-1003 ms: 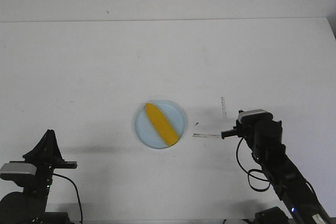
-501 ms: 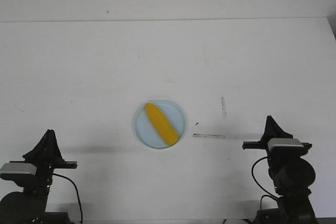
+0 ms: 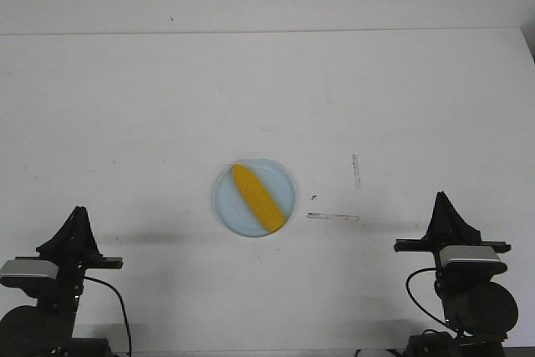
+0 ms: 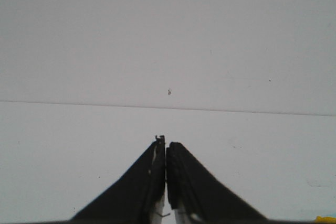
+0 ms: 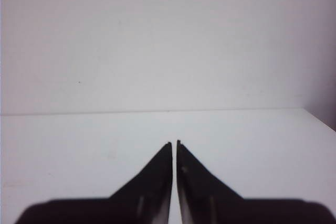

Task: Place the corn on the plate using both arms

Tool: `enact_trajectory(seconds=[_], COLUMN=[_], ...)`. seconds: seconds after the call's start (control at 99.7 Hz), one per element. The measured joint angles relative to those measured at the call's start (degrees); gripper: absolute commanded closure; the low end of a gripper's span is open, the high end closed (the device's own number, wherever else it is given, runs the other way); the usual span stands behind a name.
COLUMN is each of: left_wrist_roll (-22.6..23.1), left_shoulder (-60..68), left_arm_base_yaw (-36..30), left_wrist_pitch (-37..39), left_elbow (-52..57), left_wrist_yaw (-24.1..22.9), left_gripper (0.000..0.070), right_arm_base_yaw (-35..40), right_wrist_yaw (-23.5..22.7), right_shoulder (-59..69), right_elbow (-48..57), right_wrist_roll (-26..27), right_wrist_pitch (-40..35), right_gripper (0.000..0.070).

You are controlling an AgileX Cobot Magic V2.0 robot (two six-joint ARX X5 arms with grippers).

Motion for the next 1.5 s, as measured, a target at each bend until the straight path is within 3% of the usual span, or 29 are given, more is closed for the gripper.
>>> enact_trajectory(seconds=[0.672, 1.354, 1.504], left_wrist_roll=[0.0, 0.0, 0.0], left_shoulder=[-2.3, -4.6, -4.7], left_arm_base_yaw=[0.0, 1.1, 1.1], left_wrist_pitch=[0.4, 10.8, 11.5], left_elbow=[-0.4, -20.6, -20.8], left_wrist_yaw=[0.0, 0.0, 0.0], left_gripper=[0.0699, 0.0699, 0.0699], right_arm_base_yaw=[0.0, 0.0, 0.0], right_wrist_yaw=[0.0, 0.0, 0.0], right_shoulder=[0.0, 0.0, 0.0], right_elbow=[0.0, 0.0, 0.0], right_wrist_roll=[0.0, 0.0, 0.0], right_wrist_pitch=[0.0, 0.0, 0.0], right_gripper=[0.0686, 0.0686, 0.0686])
